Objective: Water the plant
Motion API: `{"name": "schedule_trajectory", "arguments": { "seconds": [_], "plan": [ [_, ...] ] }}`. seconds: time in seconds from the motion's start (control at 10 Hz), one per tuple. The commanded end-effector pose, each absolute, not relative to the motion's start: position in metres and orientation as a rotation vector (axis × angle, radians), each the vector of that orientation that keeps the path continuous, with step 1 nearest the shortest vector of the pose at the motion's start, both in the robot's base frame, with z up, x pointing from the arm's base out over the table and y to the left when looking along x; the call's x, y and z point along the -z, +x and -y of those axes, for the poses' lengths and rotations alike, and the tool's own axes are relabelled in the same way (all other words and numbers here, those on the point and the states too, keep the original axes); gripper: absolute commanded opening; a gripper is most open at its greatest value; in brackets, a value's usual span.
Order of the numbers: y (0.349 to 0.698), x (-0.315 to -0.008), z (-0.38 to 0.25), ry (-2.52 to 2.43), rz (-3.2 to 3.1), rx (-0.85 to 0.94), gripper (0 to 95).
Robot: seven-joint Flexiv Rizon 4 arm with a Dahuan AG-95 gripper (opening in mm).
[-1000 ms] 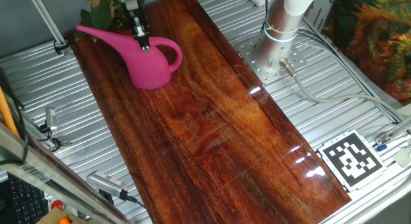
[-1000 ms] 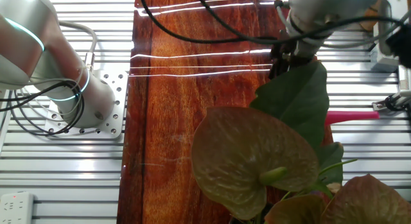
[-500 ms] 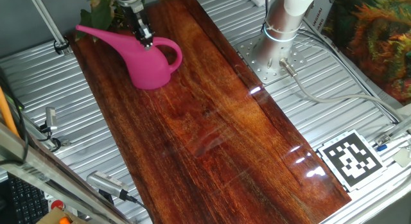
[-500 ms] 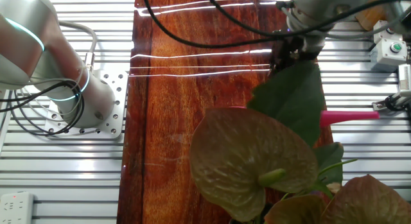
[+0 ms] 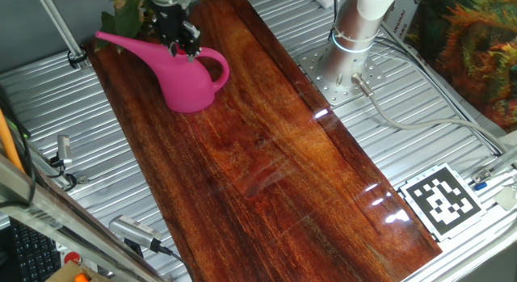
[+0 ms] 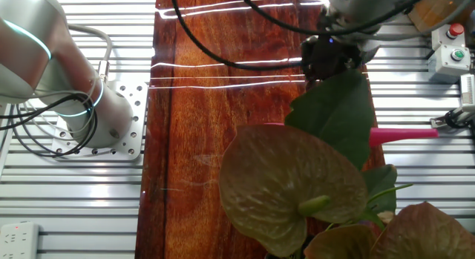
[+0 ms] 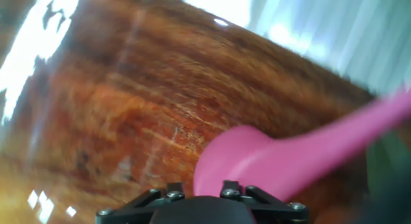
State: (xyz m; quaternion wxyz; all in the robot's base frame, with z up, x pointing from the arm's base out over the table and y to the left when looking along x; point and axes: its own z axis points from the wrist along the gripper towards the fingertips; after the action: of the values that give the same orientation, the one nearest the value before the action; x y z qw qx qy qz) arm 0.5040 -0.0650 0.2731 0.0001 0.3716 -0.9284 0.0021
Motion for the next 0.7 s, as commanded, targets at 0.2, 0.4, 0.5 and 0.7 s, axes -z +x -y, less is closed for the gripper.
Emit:
{"name": "schedule_trajectory", "arguments": {
  "seconds": [0.2,0.4,0.5,0.7],
  "plan": [
    [0.528,-0.277,0.068,2.341,2.196,0.009,38.0],
    [0.532,-0.271,0.068,2.368,2.169,0.006,38.0],
    [0.532,-0.267,0.068,2.376,2.162,0.003,38.0],
    [0.537,-0.264,0.069,2.429,2.095,-0.011,38.0]
  ]
}}
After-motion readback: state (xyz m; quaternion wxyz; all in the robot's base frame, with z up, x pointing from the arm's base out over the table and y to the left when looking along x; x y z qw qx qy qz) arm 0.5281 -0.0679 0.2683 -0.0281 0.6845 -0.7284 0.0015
